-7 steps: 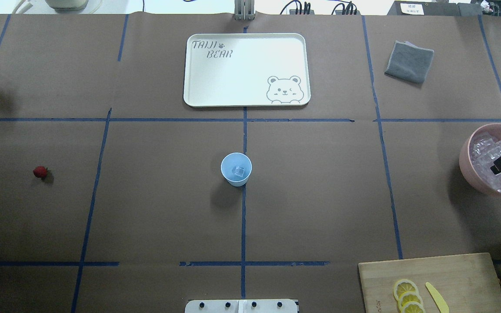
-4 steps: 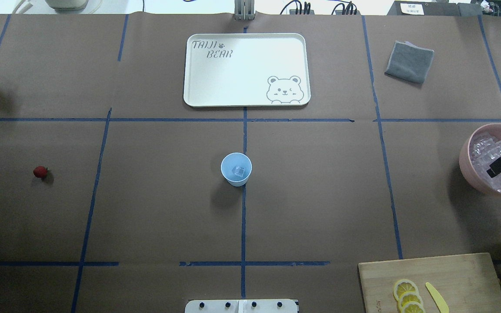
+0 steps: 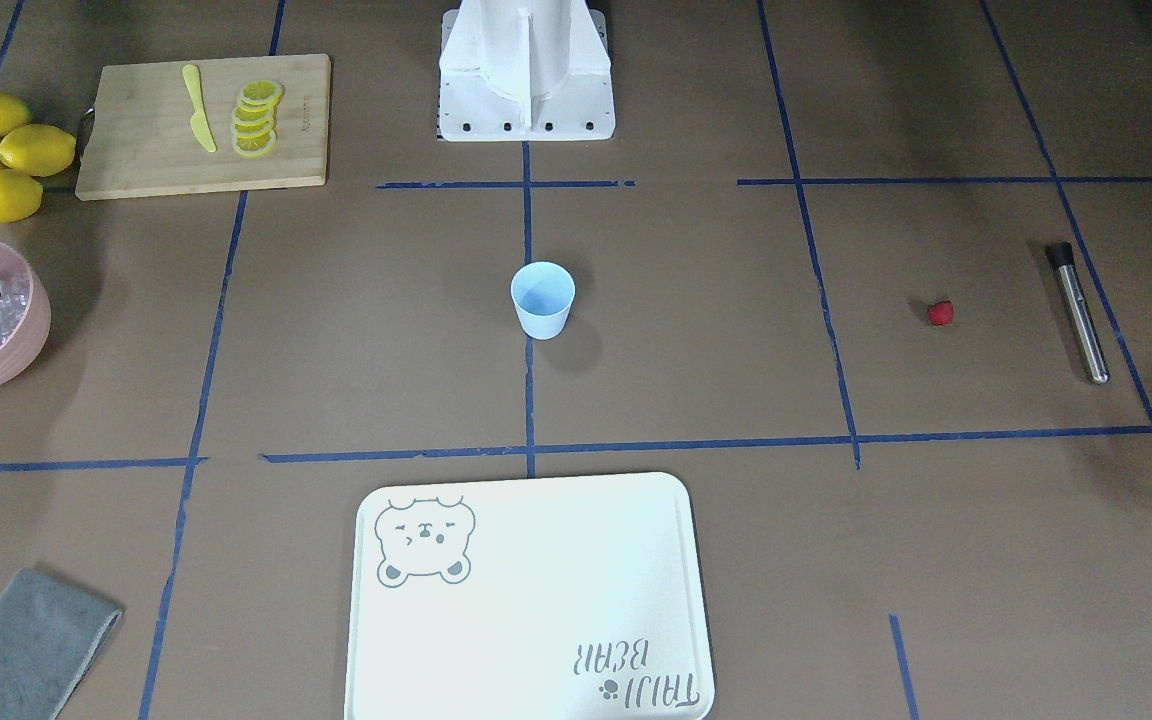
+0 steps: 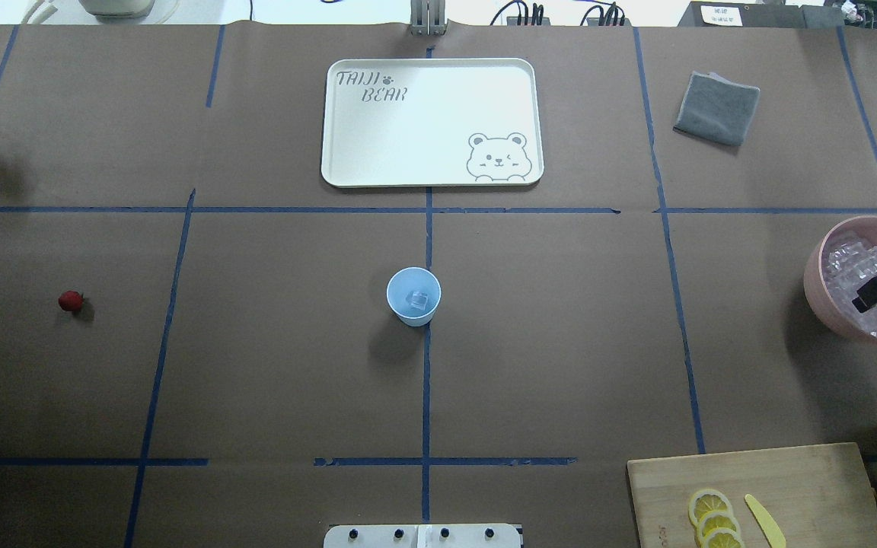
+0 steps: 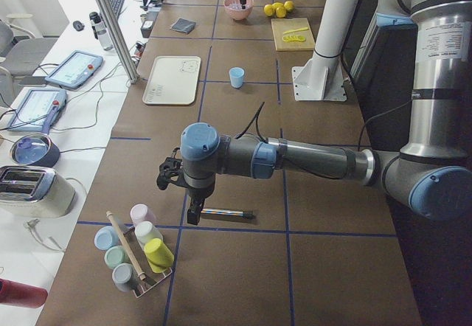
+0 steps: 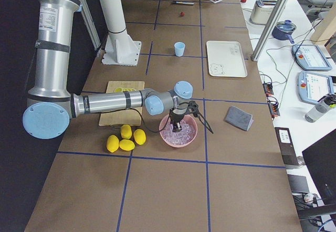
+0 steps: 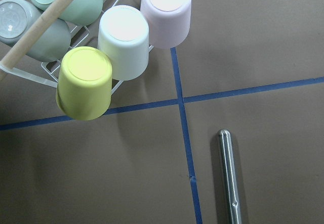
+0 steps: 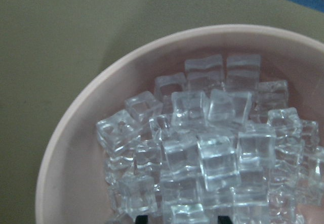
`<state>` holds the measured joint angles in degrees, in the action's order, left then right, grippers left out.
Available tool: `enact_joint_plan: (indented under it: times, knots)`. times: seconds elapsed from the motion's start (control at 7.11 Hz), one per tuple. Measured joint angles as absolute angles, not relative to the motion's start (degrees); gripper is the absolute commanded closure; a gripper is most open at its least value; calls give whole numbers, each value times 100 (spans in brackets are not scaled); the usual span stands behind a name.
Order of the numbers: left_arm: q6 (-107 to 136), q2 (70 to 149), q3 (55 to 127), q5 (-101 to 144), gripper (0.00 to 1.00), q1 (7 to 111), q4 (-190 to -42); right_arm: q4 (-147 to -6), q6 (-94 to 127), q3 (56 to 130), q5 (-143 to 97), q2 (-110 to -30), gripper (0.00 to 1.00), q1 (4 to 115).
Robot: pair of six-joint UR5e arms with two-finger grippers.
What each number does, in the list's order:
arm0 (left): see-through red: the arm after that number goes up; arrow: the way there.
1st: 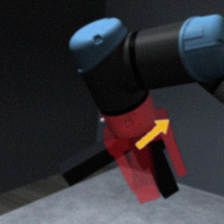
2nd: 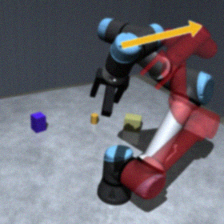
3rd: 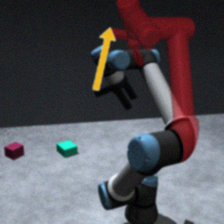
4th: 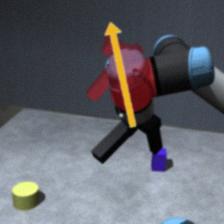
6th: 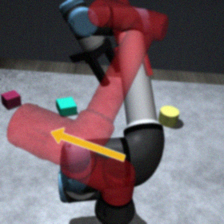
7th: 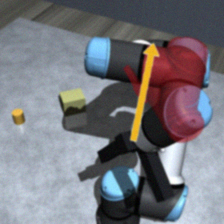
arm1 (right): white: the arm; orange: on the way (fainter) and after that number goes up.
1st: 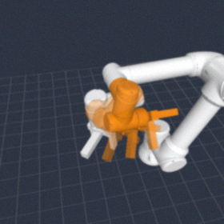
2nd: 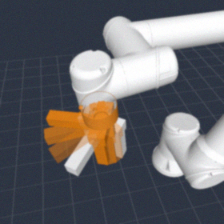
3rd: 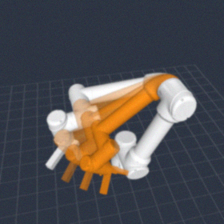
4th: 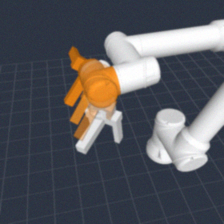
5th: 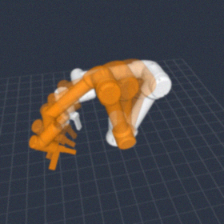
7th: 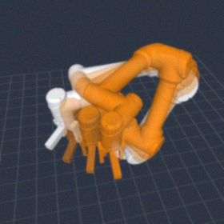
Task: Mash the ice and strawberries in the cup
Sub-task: 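Close the right gripper on another ice cube in the bowl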
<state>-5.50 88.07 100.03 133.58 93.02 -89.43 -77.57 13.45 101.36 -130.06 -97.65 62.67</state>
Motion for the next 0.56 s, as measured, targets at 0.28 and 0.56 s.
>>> enact_joint_plan:
  times: [0.28,0.56]
  knots:
    - [-551,8794,10063,13357,0,9300,-8922,-7760,1345,10125,-12984,-9765,55,6267]
    - [-551,8790,10094,13359,0,9300,-8913,-7763,1341,10113,-12957,-9770,100,6267]
